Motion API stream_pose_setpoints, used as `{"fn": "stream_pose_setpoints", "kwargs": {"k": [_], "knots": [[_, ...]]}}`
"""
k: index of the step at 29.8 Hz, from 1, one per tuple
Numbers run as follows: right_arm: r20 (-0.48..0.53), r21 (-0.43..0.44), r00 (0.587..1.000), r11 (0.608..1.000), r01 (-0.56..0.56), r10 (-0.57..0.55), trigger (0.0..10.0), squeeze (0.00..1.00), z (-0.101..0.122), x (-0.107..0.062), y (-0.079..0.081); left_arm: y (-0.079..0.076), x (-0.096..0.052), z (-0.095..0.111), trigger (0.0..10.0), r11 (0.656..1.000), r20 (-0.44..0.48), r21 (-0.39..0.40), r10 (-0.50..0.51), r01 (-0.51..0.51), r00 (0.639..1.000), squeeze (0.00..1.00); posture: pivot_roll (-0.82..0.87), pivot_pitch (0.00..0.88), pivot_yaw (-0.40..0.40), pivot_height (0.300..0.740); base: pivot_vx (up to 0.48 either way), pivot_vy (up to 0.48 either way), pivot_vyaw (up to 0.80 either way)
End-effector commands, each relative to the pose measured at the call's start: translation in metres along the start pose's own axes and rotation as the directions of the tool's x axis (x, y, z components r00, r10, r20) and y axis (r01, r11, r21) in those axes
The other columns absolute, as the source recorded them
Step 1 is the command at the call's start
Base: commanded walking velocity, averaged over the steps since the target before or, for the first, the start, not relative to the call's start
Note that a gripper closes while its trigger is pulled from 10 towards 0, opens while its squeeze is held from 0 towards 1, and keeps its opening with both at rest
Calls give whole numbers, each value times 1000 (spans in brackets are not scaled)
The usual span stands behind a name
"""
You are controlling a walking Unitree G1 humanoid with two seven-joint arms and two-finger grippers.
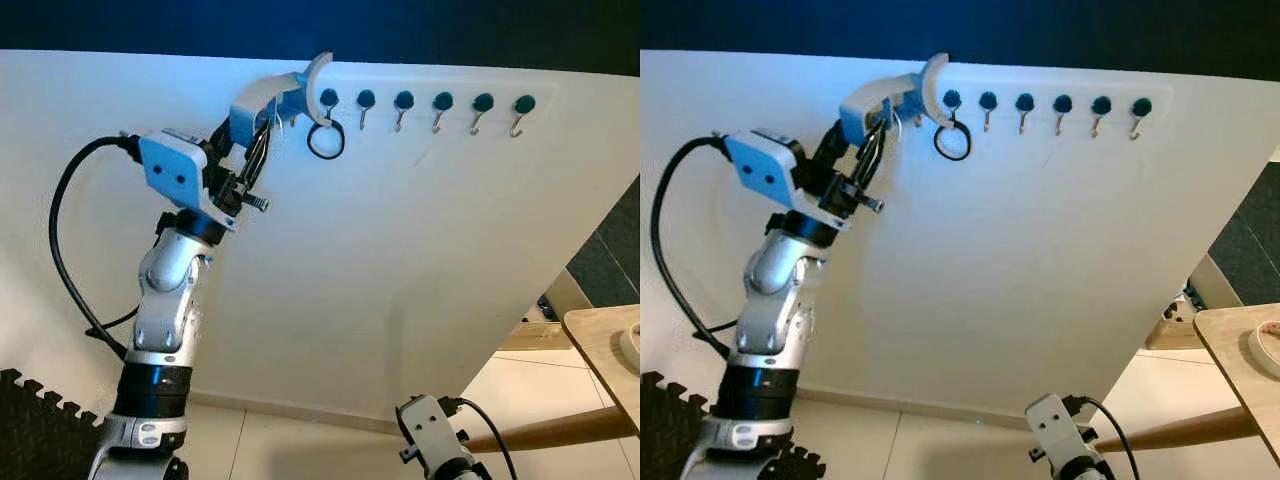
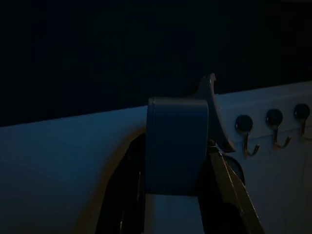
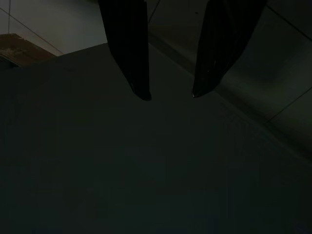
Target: Hang keys on a hook
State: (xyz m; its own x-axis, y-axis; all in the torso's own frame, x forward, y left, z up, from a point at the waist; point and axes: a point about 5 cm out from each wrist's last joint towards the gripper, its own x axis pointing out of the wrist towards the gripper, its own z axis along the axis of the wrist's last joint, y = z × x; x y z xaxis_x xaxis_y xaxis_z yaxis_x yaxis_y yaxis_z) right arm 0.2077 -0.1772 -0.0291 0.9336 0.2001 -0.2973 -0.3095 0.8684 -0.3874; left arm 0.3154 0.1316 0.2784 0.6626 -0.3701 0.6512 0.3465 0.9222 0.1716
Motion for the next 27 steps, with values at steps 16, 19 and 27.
{"fn": "stream_pose_setpoints", "kwargs": {"k": [16,19,27], "knots": [[2,1,1000,1000,3,-3,10000,0,-2,-2,0,-29,14,8,10000,960,105,-266,-68,94,992,0,27,54,30,740,0,0,0],[3,1,1000,1000,4,-4,10000,0,-2,-2,0,-39,14,6,10000,943,95,-297,-125,148,988,0,27,54,30,740,0,0,0],[7,2,1000,1000,7,-7,10000,0,-1,-1,0,-60,4,-9,10000,904,-24,-216,-383,369,923,0,29,61,30,740,0,0,0]]}}
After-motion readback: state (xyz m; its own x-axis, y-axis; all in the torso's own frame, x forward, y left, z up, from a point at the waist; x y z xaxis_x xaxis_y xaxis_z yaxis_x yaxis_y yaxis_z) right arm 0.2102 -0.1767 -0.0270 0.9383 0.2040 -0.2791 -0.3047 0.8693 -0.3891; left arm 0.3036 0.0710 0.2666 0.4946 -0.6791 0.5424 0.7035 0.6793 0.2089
